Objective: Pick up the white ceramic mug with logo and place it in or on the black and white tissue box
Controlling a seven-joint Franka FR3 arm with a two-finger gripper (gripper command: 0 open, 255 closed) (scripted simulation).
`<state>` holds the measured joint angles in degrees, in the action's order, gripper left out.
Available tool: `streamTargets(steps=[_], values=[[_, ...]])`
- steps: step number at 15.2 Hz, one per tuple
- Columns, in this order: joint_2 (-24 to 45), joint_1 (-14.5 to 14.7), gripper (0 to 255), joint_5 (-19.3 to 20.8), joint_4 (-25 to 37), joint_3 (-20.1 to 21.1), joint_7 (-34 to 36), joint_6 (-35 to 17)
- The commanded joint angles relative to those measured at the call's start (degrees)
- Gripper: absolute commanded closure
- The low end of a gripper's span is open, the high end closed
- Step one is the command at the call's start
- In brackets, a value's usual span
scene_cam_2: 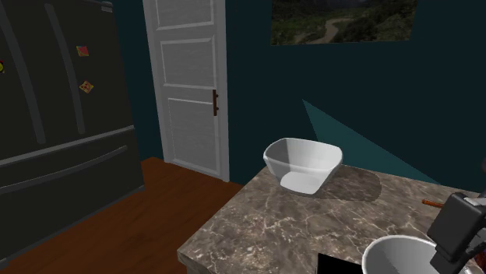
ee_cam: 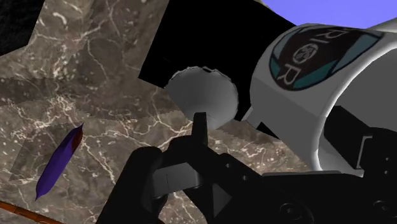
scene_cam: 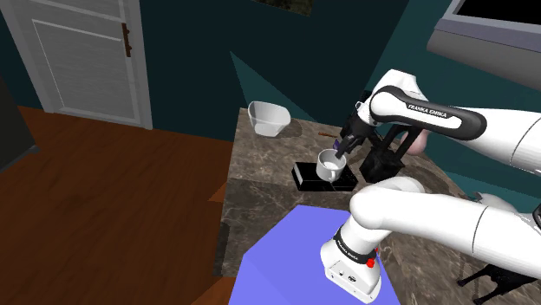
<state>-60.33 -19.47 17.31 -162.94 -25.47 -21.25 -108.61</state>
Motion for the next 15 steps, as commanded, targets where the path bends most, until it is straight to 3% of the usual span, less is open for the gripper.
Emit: streamTargets(steps=[1,3,7,15], values=[[0.0,0.0,0,0.0,0.0,0.0,0.0,0.0],[0.0,0.0,0,0.0,0.0,0.0,0.0,0.0],[-1.1,0.8,0,-2.1,6.7,2.2,-0.2,7.6],[-1.1,0.8,0,-2.1,6.7,2.2,-0.2,7.6]])
